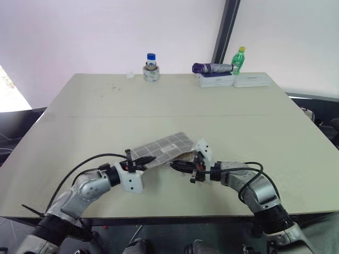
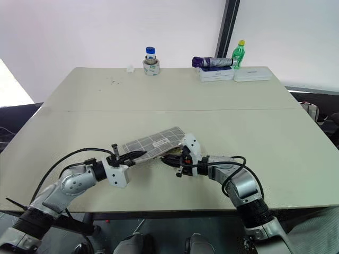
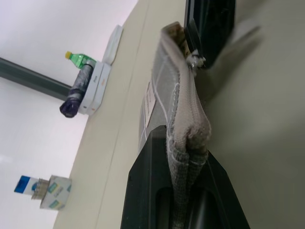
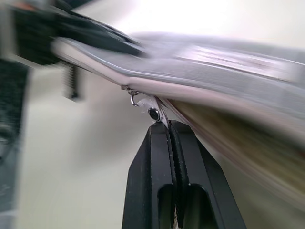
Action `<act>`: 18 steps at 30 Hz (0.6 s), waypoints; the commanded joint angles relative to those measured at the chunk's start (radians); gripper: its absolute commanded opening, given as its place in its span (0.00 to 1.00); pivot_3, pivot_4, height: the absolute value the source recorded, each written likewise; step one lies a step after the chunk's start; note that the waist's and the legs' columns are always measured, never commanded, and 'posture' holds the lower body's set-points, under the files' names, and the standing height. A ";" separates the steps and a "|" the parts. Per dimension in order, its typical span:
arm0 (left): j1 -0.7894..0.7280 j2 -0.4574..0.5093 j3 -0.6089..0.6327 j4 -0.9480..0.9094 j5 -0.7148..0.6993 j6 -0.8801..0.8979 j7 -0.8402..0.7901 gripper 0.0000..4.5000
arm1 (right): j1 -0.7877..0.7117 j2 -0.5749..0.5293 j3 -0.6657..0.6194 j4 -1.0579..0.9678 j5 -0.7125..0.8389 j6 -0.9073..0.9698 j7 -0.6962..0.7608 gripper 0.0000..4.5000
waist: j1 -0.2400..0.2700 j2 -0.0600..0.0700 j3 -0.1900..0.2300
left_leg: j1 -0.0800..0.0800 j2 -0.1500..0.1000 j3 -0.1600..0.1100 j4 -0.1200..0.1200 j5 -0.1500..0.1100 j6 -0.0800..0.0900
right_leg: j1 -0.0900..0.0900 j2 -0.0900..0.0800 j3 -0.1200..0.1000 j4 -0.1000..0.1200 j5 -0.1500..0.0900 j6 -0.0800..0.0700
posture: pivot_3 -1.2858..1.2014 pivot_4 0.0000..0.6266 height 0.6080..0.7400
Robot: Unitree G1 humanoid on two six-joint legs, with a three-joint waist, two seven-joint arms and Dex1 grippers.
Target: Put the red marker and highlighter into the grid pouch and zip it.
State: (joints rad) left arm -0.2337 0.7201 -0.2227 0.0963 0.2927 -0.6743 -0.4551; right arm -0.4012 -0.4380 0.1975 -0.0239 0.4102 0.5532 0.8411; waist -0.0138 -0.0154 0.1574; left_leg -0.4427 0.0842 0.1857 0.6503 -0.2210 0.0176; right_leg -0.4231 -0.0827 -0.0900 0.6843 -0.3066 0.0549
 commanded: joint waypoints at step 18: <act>0.014 0.087 0.110 0.198 -0.268 -0.040 -0.123 0.00 | -0.103 -0.168 -0.146 0.280 -0.095 -0.203 0.079 0.00 | 0.002 0.001 0.000 | 0.000 0.000 0.001 0.000 0.000 0.000 | 0.000 0.000 0.000 0.000 0.000 0.000 | 0.52 0.24 0.98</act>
State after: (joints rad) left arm -0.2232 0.7905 -0.1707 0.2524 0.1201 -0.7897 -0.5404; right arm -0.4993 -0.5583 0.1154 0.2302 0.3303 0.3416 0.9407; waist -0.0114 -0.0148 0.1577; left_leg -0.4427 0.0840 0.1873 0.6506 -0.2209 0.0174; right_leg -0.4232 -0.0831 -0.0898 0.6843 -0.3066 0.0549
